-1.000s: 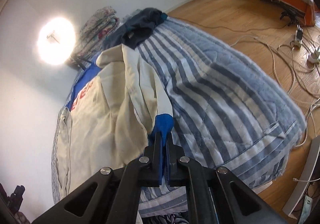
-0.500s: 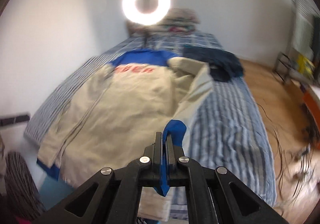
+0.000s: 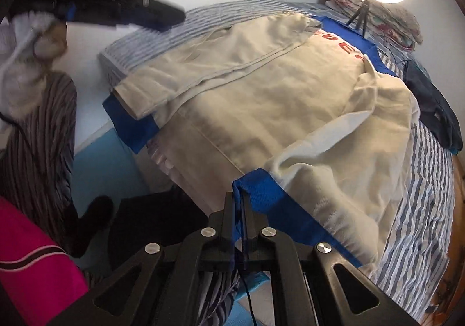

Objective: Fold large clothes

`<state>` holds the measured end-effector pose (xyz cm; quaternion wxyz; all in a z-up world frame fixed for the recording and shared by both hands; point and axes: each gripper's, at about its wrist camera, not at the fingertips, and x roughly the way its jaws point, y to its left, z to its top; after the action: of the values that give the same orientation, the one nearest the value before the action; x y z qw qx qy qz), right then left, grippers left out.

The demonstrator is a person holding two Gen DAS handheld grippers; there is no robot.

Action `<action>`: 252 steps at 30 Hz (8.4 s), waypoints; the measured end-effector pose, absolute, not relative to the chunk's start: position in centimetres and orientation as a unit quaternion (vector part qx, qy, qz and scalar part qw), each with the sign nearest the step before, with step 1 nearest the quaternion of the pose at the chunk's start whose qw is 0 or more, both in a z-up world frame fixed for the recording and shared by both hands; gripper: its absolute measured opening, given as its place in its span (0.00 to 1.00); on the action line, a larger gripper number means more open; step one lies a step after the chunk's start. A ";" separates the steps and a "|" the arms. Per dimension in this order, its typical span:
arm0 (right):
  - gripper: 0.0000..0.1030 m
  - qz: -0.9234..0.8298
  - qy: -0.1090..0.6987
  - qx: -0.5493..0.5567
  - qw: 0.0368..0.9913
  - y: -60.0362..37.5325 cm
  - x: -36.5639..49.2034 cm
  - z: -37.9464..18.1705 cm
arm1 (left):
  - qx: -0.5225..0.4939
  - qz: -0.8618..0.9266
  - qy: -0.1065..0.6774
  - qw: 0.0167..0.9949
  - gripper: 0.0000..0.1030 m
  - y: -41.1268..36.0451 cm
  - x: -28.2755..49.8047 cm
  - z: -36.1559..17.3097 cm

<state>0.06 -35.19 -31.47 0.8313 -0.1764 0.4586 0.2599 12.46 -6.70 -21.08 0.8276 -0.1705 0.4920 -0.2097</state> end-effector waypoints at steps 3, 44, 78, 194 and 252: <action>0.37 0.271 0.438 -0.081 0.853 -38.5 0.0 -29.5 | -0.182 -0.239 0.510 0.806 0.29 -8.6 12.8 -22.0; 0.48 0.190 0.458 0.265 0.827 -52.7 2.8 -35.6 | -0.080 -0.248 0.485 0.835 0.28 -17.8 12.8 -24.8; 0.10 0.203 0.516 0.157 0.817 -49.0 3.8 -34.0 | -0.069 -0.286 0.518 0.803 0.28 -20.2 11.8 -26.6; 0.63 0.125 0.481 0.249 0.831 -53.5 0.7 -36.3 | -0.119 -0.312 0.515 0.789 0.04 -18.9 9.2 -27.0; 0.13 0.219 0.506 -0.013 0.834 -31.7 10.5 -28.0 | -0.279 -0.210 0.406 0.845 0.04 -3.7 7.8 -23.1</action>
<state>10.54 -31.69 -28.01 0.8344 -0.0134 0.5058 0.2187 7.77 -3.71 -23.12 0.8445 -0.2794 0.4057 -0.2100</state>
